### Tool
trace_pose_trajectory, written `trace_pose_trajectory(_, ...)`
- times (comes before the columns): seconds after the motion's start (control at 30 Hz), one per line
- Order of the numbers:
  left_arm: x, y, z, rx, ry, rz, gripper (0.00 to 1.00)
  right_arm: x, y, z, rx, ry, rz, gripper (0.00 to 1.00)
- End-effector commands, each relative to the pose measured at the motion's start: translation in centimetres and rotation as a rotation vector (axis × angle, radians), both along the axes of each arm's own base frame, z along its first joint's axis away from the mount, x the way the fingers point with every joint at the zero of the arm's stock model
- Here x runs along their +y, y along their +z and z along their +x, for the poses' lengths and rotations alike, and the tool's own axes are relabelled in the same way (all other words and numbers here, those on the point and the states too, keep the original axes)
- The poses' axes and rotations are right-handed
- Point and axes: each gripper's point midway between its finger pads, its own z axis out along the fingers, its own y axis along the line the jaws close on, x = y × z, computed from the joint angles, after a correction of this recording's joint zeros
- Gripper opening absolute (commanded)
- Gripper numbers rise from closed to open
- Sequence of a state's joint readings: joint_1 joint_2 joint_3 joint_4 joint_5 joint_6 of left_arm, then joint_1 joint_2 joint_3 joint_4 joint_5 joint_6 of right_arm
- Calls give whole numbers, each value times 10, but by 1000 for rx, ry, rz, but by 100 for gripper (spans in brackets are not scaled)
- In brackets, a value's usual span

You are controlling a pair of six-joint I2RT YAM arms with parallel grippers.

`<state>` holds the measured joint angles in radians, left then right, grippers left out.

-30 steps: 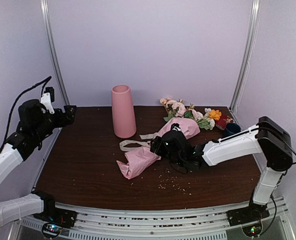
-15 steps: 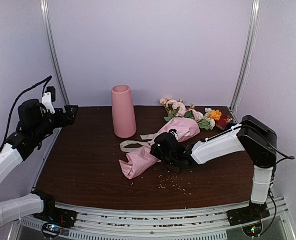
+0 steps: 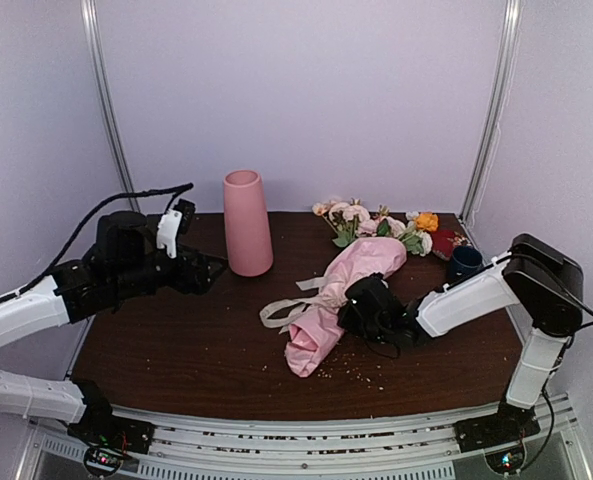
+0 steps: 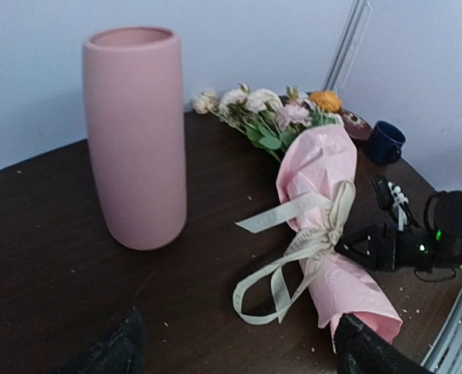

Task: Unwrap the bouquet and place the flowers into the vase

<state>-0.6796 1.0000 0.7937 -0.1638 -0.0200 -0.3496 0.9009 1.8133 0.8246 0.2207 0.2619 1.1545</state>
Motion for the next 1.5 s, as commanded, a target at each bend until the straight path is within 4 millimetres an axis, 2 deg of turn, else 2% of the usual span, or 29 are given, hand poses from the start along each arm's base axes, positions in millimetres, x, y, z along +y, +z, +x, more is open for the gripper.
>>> trace_pose_trajectory(0.0,-35,-40,-26,97,-68,-16,87,-31,2,-9,0,7,-56,40)
trace_pose_trajectory(0.07,-54,-52,-40,112,-111,-13,87,-49,1,-13,4,-4,-63,41)
trace_pose_trajectory(0.17,-79,-66,-49,153,-166,-13,86,-77,6,-18,-2,-29,-82,46)
trace_pose_trajectory(0.27,-97,-66,-51,150,-202,-14,86,-101,21,-23,-32,-41,-121,50)
trace_pose_trajectory(0.33,-103,-62,-49,134,-206,-18,86,-113,39,-23,-66,-36,-131,55)
trace_pose_trajectory(0.37,-104,-60,-46,128,-200,-19,86,-117,48,-24,-84,-24,-141,59)
trace_pose_trajectory(0.47,-105,-55,-39,102,-175,-21,86,-106,92,-24,-168,87,-145,74)
trace_pose_trajectory(0.57,-106,-54,-35,90,-164,-20,86,-100,102,-26,-156,140,-172,85)
trace_pose_trajectory(0.67,-109,-57,-34,94,-164,-24,86,-91,96,-20,-126,155,-178,92)
trace_pose_trajectory(0.77,-119,-64,-36,130,-176,-49,86,-84,88,-6,-106,124,-171,95)
trace_pose_trajectory(0.87,-156,-74,-54,163,-243,-23,84,-83,84,11,-115,75,-127,97)
trace_pose_trajectory(0.9,-172,-78,-67,166,-273,5,84,-84,85,18,-128,59,-114,100)
trace_pose_trajectory(0.97,-196,-86,-75,170,-294,45,84,-86,80,29,-127,41,-110,100)
trace_pose_trajectory(1.1,-225,-113,-83,222,-352,37,83,-80,61,48,-81,78,-138,100)
trace_pose_trajectory(1.23,-244,-135,-89,274,-392,39,79,-61,43,59,-45,161,-138,100)
trace_pose_trajectory(1.3,-250,-145,-93,286,-402,49,77,-48,38,61,-34,221,-119,95)
trace_pose_trajectory(1.47,-260,-163,-105,303,-443,62,73,-11,24,57,-5,348,-68,90)
